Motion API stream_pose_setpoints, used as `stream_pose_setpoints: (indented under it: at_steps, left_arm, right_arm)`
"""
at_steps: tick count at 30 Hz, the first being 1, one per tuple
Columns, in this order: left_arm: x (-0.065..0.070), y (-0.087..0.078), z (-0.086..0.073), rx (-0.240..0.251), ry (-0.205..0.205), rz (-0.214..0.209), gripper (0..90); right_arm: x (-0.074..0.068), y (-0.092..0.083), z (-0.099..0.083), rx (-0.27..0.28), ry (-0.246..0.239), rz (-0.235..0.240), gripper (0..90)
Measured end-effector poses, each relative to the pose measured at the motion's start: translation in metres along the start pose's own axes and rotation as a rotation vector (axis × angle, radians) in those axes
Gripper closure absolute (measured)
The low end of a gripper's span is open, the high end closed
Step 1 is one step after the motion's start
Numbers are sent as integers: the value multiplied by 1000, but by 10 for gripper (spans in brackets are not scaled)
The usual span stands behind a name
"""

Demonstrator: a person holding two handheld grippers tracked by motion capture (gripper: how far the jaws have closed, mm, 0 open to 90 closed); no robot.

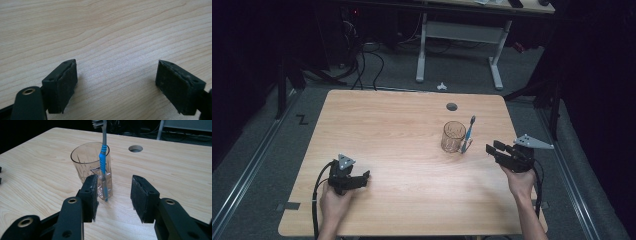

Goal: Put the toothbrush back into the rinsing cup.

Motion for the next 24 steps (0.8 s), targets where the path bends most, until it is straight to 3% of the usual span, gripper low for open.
stream_pose_setpoints:
  at_steps: [24]
  left_arm:
    - [0,0,0,0,0,0,182]
  right_arm:
    - [3,-1,-26,-8,43,-4,576]
Point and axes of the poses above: each handheld gripper's, and its own axes: y roughly forward along the jaws, z roughly out of its top, x roughly to its right, the point moved 10 cm from there along y, roughly forward along the jaws, and after that the axes turned 7 degrees about -y, right-handed, at the moved point
